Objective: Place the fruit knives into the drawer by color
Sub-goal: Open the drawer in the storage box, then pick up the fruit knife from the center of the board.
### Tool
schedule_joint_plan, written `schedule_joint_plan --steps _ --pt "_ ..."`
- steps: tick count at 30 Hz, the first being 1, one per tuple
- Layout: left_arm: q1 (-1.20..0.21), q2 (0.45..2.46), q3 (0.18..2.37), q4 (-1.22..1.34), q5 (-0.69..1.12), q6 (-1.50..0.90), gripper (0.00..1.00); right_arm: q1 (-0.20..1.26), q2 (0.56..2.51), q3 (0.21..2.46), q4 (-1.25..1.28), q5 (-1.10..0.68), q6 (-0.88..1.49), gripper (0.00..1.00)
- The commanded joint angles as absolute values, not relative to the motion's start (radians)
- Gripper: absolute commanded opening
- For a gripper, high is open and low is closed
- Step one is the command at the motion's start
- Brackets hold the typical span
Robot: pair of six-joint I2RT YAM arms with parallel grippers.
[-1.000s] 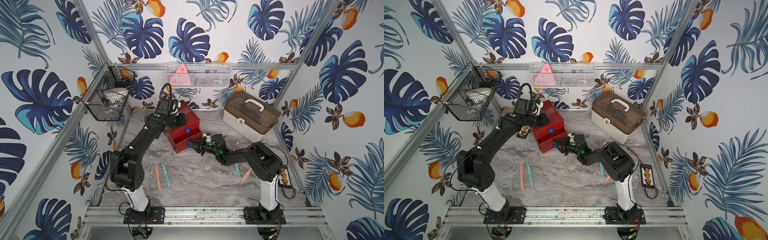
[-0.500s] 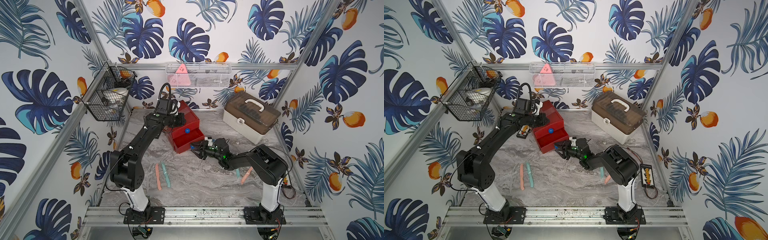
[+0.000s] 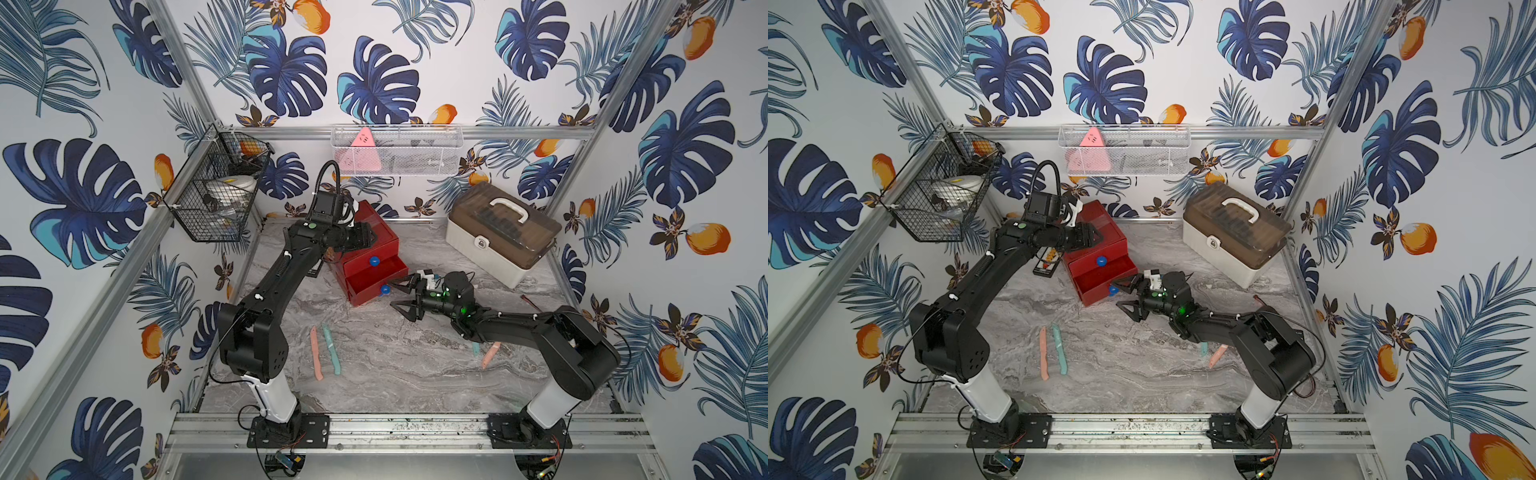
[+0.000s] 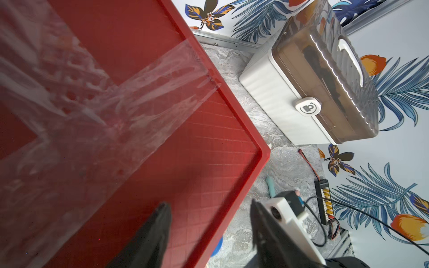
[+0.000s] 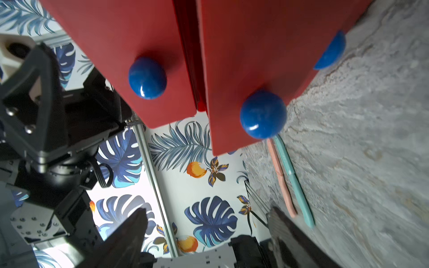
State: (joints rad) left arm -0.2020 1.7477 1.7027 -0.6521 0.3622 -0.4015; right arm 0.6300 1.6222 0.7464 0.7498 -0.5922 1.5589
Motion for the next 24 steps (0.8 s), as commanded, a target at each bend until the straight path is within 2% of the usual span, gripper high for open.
schedule_joint_plan --steps 1,3,6,10,13,19,24 --pt "-0.199 1.749 1.744 -0.717 0.362 -0.429 0.79 0.587 1.506 0.746 0.467 -0.628 1.408 0.87" --pt "-0.202 1.74 1.767 -0.72 0.375 -0.442 0.89 0.527 1.411 0.791 0.185 -0.617 1.268 0.9" --pt "-0.214 1.716 1.789 -0.731 0.383 -0.454 0.99 0.436 1.315 0.894 -0.208 -0.579 1.049 0.91" --pt "-0.265 1.666 1.799 -0.768 0.373 -0.447 0.99 0.336 1.309 1.042 -0.618 -0.487 0.787 0.93" --pt "-0.339 1.621 1.797 -0.812 0.332 -0.423 0.99 0.307 1.353 1.148 -0.839 -0.351 0.615 0.93" --pt "-0.49 1.476 1.644 -0.836 0.267 -0.425 0.99 0.298 1.412 1.208 -1.025 -0.097 0.411 0.93" --pt "-0.539 1.326 1.435 -0.809 0.255 -0.449 0.99 0.297 1.477 1.185 -1.057 -0.045 0.347 0.83"
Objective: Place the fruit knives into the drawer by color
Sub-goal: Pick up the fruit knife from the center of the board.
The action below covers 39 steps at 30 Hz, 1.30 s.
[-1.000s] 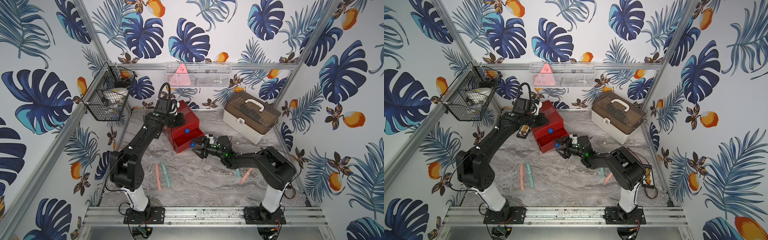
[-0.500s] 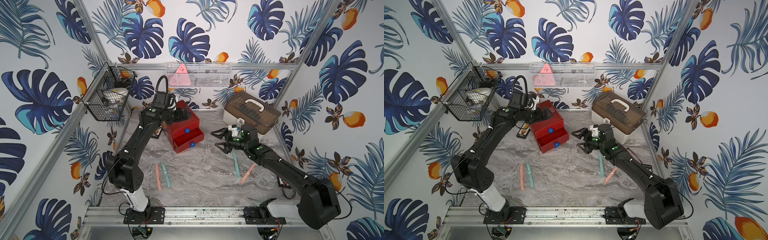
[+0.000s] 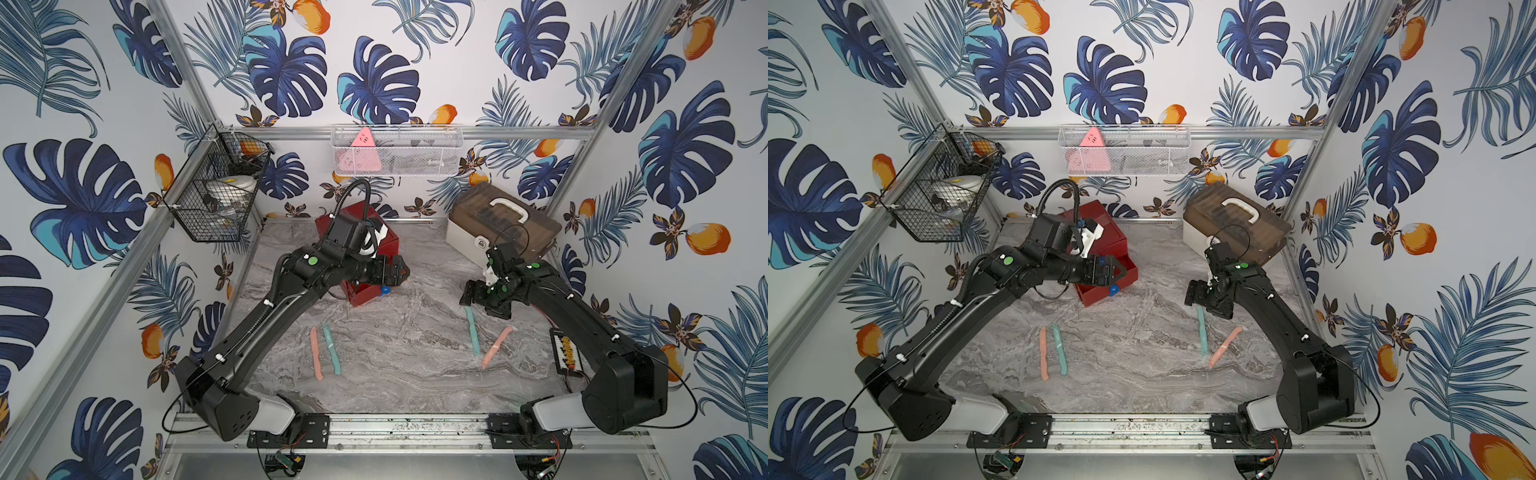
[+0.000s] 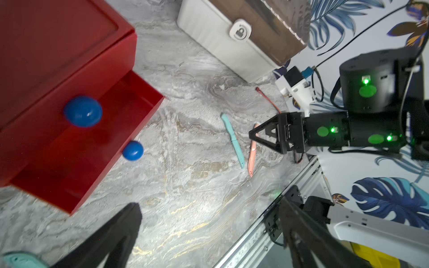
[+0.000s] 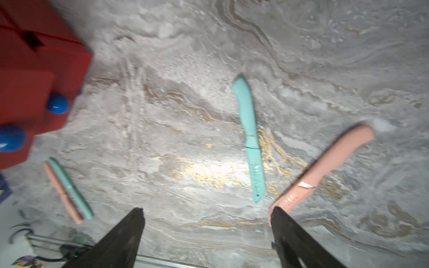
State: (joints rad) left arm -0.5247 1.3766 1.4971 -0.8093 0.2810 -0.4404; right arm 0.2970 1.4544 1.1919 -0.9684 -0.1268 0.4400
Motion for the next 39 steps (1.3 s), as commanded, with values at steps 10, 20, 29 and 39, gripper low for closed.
schedule_joint_plan --steps 10,20,29,39 --pt "-0.62 1.146 1.212 -0.812 0.228 -0.512 0.99 0.298 1.562 1.144 -0.974 -0.031 0.322 0.57" --pt "-0.625 1.147 1.202 -0.816 0.229 -0.501 0.99 0.299 1.648 1.143 -0.916 -0.044 0.332 0.5" --pt "-0.624 1.149 1.187 -0.799 0.224 -0.509 0.99 0.299 1.713 1.144 -0.875 -0.052 0.339 0.46" --pt "-0.624 1.151 1.175 -0.783 0.225 -0.517 0.99 0.299 1.749 1.081 -0.827 -0.056 0.348 0.44"
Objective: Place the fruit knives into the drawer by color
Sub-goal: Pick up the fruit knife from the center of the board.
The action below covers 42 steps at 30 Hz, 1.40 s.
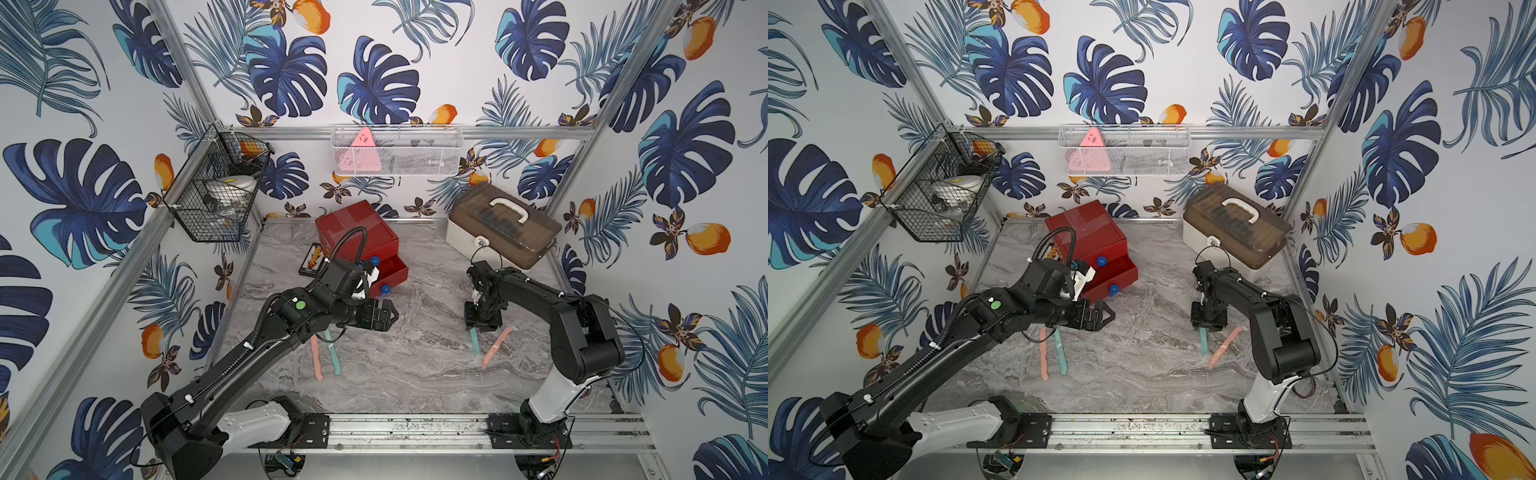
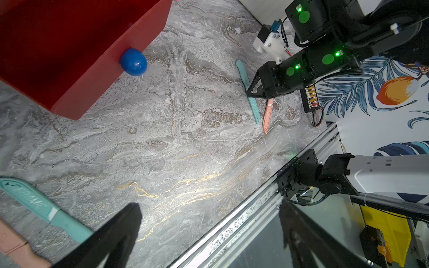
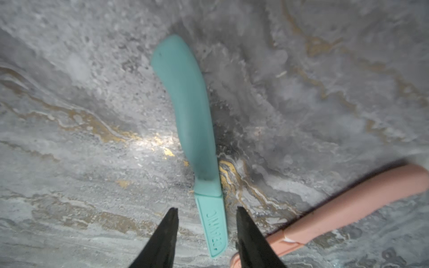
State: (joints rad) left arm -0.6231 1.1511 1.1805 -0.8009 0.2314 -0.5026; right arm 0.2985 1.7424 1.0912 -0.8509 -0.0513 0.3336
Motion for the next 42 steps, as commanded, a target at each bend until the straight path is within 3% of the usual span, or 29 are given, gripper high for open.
schedule_joint_plan --steps 1,21,37,42 --pt "-0.624 1.153 1.173 -0.781 0.228 -0.52 0.99 0.299 1.755 1.078 -0.826 -0.054 0.351 0.44" --pt "-0.624 1.124 1.126 -0.772 0.23 -0.546 0.99 0.299 1.779 1.103 -0.788 0.018 0.356 0.42" --pt "-0.623 1.141 1.115 -0.753 0.241 -0.537 0.99 0.299 1.819 1.124 -0.777 0.02 0.363 0.1" --pt "-0.624 1.158 1.077 -0.712 0.27 -0.538 0.99 0.299 1.807 1.129 -0.793 0.013 0.367 0.07"
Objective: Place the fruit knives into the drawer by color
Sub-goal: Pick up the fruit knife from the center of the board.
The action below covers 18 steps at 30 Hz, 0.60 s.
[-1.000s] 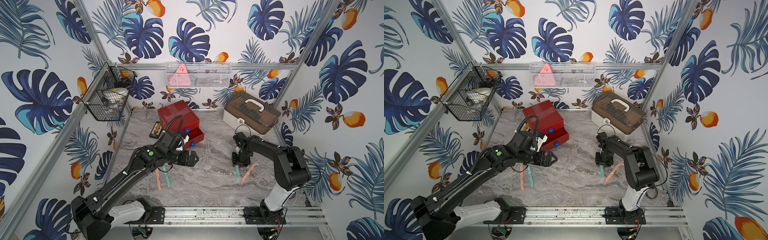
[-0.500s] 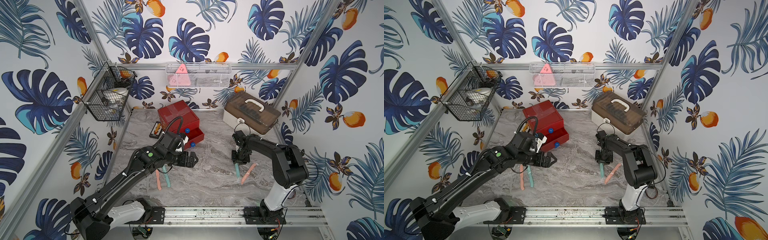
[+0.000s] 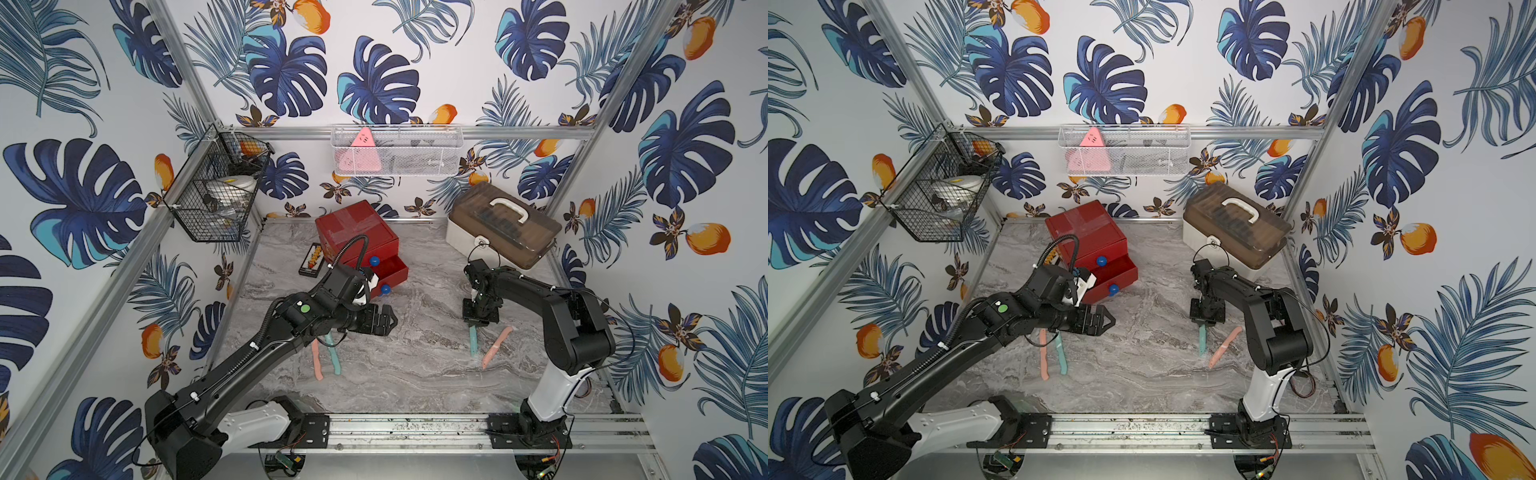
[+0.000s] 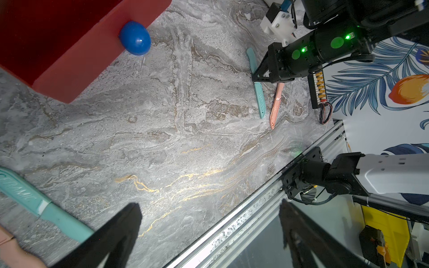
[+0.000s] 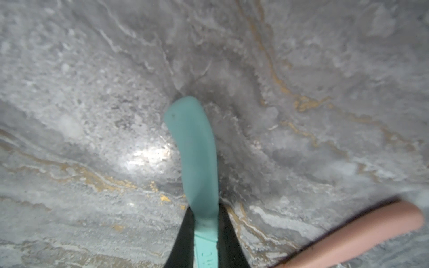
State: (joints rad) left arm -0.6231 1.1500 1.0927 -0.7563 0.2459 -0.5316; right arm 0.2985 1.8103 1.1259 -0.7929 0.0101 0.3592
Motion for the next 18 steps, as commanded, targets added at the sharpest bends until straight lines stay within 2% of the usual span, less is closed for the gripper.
schedule_joint_plan --steps 1,7,18 --pt "-0.624 1.16 1.065 -0.695 0.279 -0.539 0.99 0.299 1.803 1.129 -0.797 0.014 0.367 0.06" --pt "-0.629 1.189 0.992 -0.553 0.36 -0.553 0.99 0.298 1.761 1.184 -0.836 0.004 0.367 0.06" --pt "-0.679 1.303 0.814 -0.106 0.499 -0.637 0.99 0.298 1.718 1.197 -0.865 -0.015 0.373 0.06"
